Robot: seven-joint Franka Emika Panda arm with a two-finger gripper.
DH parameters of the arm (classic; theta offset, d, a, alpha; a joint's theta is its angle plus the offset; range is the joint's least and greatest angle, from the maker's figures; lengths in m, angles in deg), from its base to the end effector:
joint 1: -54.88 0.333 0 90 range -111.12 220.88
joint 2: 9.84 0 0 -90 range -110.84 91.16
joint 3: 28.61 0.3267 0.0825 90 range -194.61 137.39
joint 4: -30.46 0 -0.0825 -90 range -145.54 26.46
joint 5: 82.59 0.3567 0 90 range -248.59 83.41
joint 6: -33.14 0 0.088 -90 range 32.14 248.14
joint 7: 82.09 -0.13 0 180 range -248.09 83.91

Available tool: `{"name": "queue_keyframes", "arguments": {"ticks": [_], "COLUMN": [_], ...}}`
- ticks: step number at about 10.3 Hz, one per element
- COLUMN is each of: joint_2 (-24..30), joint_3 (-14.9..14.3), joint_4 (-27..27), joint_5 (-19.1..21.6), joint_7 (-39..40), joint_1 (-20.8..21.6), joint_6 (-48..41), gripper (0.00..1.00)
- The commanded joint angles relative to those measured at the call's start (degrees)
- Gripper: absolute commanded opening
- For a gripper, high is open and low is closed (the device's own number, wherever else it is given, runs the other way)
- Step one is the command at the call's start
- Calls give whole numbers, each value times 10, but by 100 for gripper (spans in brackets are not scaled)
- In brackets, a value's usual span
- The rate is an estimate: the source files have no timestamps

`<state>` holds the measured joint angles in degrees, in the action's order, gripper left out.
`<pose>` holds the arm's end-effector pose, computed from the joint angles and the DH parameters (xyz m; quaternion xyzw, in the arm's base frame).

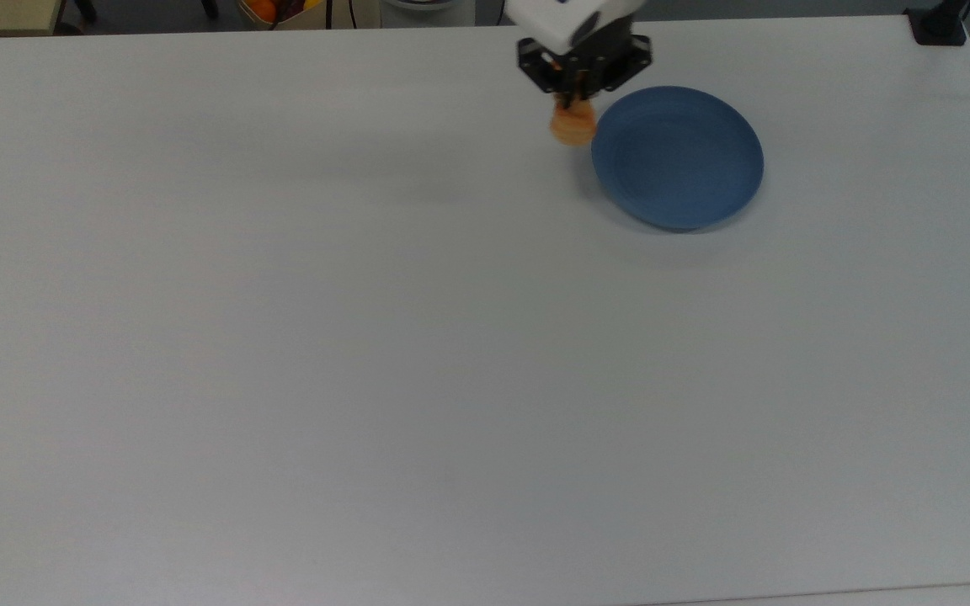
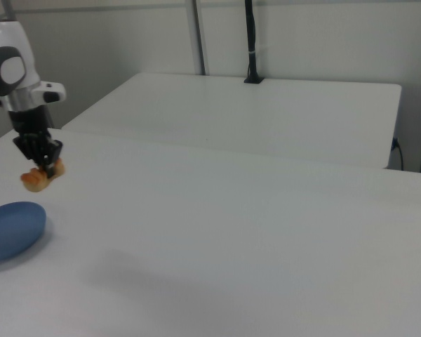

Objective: Put the bread on the table
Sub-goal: 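Lift the bread roll off the plate and carry it away from the plate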

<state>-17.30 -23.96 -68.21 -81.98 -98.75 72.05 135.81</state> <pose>0.5292 0.2109 0.4916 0.9985 0.0435 -0.0317 0.0000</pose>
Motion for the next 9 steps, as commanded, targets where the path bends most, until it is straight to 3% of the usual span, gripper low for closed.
{"name": "queue_keyframes", "arguments": {"ticks": [1, 5, 9], "joint_2": [19, 11, 1], "joint_3": [-65, -151, -170], "joint_4": [-33, -70, -136], "joint_5": [5, 5, -3], "joint_7": [84, 199, 256], "joint_1": [-16, -53, -90], "joint_6": [-5, 37, 103], "gripper": [0, 0, 0]}}
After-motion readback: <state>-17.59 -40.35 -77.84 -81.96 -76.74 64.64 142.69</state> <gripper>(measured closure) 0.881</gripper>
